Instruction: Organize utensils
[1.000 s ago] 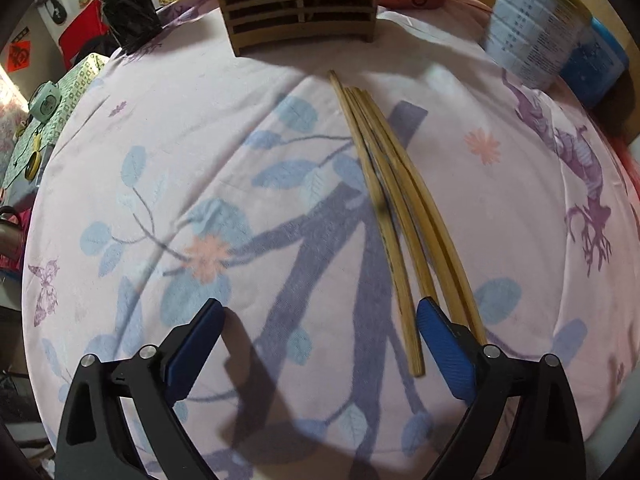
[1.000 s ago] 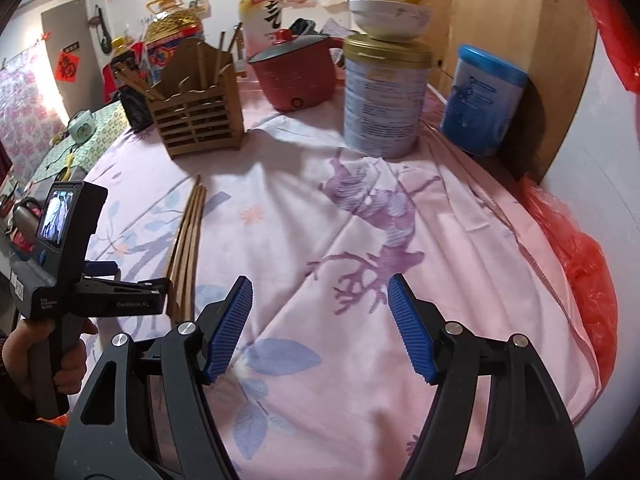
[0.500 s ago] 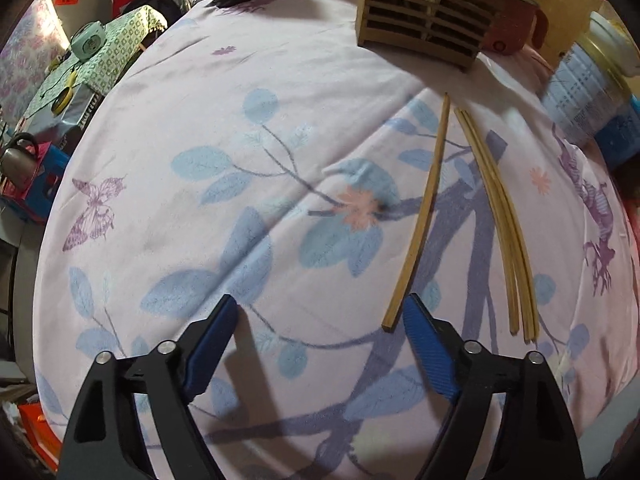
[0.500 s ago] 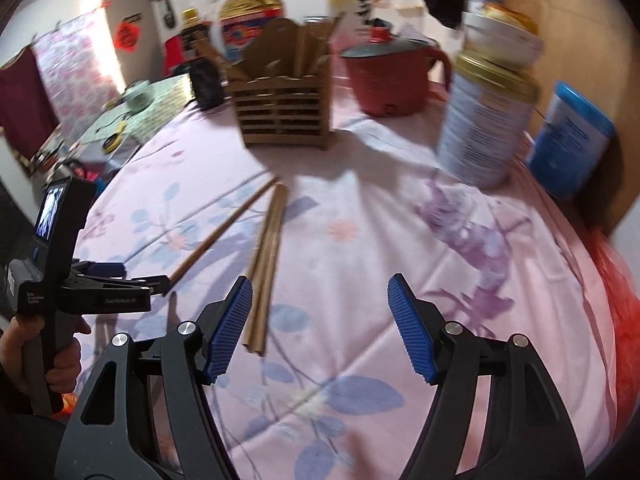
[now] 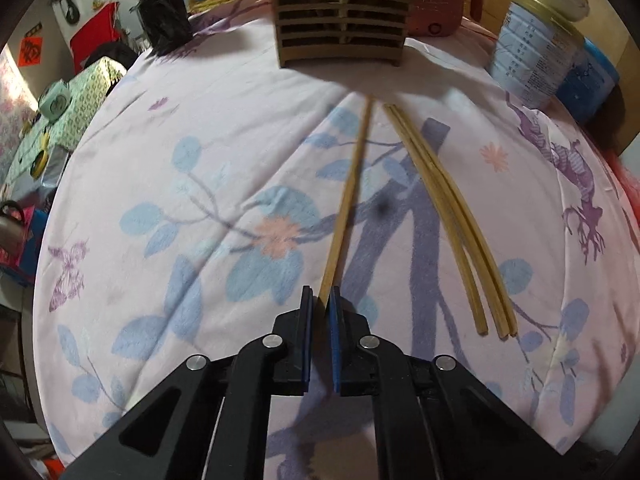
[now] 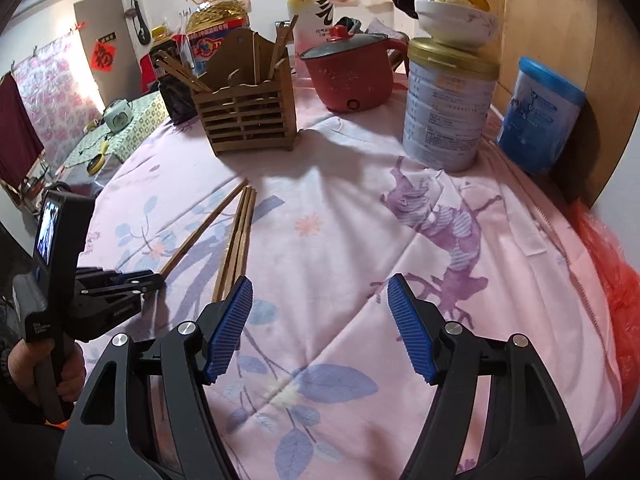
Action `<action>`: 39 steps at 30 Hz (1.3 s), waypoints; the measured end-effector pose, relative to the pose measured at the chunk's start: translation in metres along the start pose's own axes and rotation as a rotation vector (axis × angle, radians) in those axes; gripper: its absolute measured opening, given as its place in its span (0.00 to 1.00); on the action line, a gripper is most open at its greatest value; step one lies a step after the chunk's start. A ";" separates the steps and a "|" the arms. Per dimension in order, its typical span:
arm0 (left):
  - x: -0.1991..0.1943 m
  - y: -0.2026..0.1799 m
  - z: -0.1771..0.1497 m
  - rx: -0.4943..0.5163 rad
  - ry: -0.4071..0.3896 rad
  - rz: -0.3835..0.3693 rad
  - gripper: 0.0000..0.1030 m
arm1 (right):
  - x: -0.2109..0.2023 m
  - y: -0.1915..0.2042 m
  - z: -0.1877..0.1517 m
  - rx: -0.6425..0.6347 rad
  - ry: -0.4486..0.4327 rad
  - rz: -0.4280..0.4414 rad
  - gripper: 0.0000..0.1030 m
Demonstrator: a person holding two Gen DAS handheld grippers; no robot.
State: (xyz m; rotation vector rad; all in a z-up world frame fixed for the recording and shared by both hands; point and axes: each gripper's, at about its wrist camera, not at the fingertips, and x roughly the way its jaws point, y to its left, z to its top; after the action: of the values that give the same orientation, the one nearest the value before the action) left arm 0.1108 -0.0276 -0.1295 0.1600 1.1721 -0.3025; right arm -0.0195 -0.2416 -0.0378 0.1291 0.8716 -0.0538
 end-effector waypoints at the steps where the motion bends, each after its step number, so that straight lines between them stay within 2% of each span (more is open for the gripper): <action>1: -0.002 0.005 -0.003 -0.011 0.004 0.009 0.08 | 0.003 0.001 0.000 -0.006 0.006 0.014 0.67; 4: -0.010 0.023 -0.018 -0.056 0.015 0.027 0.08 | 0.023 0.012 -0.002 -0.068 0.062 0.049 0.66; 8: -0.019 0.047 -0.034 -0.122 0.033 0.040 0.08 | 0.051 0.030 -0.011 -0.147 0.145 0.119 0.55; 10: -0.023 0.056 -0.041 -0.148 0.038 0.050 0.08 | 0.060 0.040 -0.018 -0.200 0.164 0.112 0.51; 14: -0.029 0.062 -0.049 -0.159 0.042 0.061 0.08 | 0.068 0.054 -0.039 -0.299 0.189 0.087 0.50; 19: -0.032 0.062 -0.055 -0.153 0.047 0.069 0.07 | 0.070 0.059 -0.050 -0.318 0.210 0.111 0.48; 23: -0.033 0.061 -0.059 -0.136 0.050 0.073 0.07 | 0.075 0.057 -0.048 -0.287 0.205 0.122 0.34; 28: -0.034 0.067 -0.061 -0.147 0.056 0.070 0.08 | 0.083 0.054 -0.040 -0.244 0.171 0.121 0.26; 30: -0.033 0.066 -0.059 -0.149 0.058 0.072 0.08 | 0.085 0.052 -0.038 -0.240 0.164 0.118 0.07; 35: -0.027 0.056 -0.048 -0.127 0.053 0.054 0.08 | 0.075 0.036 -0.041 -0.196 0.169 0.089 0.06; 39: -0.025 0.046 -0.041 -0.106 0.044 0.022 0.06 | 0.055 0.027 -0.038 -0.186 0.118 0.062 0.06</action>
State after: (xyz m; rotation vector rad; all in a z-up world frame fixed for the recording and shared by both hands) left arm 0.0802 0.0314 -0.1243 0.0874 1.2261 -0.2179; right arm -0.0102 -0.2095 -0.1017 -0.0150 0.9856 0.0935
